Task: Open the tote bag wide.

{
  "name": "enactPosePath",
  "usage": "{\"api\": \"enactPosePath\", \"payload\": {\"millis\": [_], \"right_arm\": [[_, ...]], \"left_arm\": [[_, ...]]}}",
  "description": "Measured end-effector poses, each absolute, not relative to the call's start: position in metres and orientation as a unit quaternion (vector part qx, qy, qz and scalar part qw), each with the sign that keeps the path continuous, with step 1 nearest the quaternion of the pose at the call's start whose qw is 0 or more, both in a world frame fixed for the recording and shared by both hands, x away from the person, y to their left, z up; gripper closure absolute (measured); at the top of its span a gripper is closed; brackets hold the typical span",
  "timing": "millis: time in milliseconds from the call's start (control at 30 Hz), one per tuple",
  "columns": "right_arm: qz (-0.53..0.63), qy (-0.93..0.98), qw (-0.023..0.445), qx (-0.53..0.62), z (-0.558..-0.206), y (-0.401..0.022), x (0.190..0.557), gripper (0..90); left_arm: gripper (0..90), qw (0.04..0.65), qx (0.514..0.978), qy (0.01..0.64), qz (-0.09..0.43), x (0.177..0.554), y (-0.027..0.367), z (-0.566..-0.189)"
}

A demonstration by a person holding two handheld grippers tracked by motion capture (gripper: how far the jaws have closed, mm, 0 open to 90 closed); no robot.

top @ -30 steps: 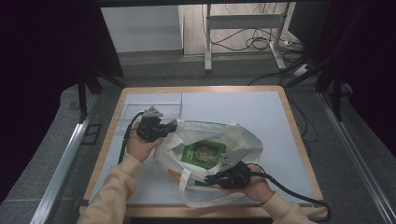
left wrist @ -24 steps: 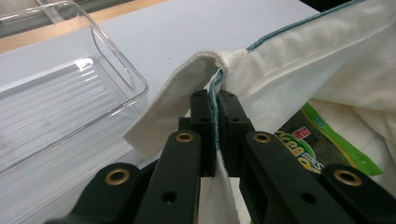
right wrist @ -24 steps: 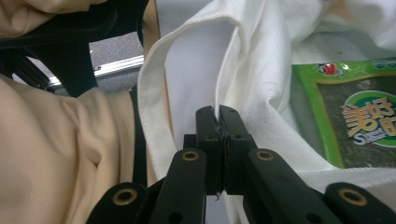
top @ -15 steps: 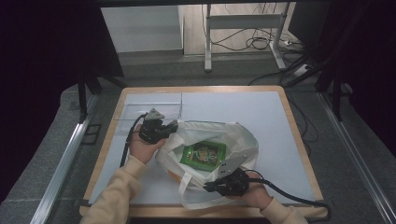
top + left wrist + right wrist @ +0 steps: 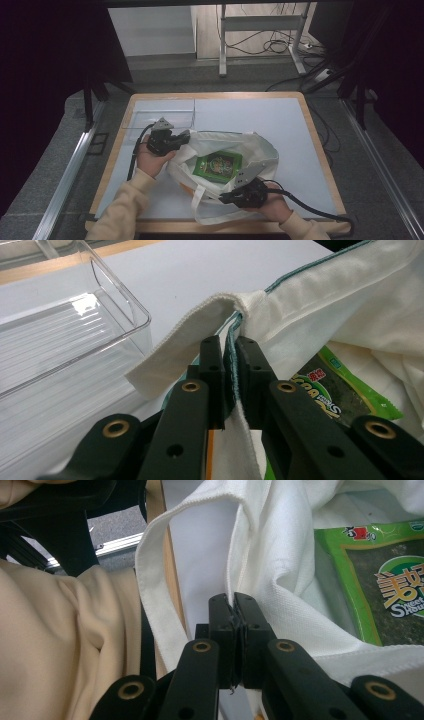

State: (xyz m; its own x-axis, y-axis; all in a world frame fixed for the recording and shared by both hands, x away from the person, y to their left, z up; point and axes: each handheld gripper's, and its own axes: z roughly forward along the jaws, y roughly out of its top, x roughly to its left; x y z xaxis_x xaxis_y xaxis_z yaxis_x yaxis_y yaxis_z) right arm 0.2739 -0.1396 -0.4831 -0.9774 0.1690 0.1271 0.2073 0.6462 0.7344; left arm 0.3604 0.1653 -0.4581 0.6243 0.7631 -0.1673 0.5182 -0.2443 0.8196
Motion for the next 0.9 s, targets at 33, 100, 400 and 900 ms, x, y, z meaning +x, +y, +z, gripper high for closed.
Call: {"api": "enactPosePath", "payload": {"millis": [33, 100, 400, 900], "right_arm": [[-0.408, -0.907, 0.023, -0.104, -0.483, -0.140, 0.274, 85.7], [-0.408, -0.907, 0.023, -0.105, -0.483, -0.140, 0.274, 84.7], [-0.416, -0.903, 0.019, -0.111, -0.479, -0.142, 0.276, 76.9], [-0.467, -0.876, -0.006, -0.125, -0.461, -0.151, 0.278, 45.7]], "left_arm": [[83.4, 0.456, 0.777, 0.412, 0.134, 0.360, 0.166, -0.458], [81.6, 0.459, 0.777, 0.410, 0.133, 0.360, 0.166, -0.458], [35.4, 0.490, 0.768, 0.392, 0.127, 0.348, 0.176, -0.445], [30.5, 0.507, 0.764, 0.374, 0.139, 0.320, 0.190, -0.418]]}}
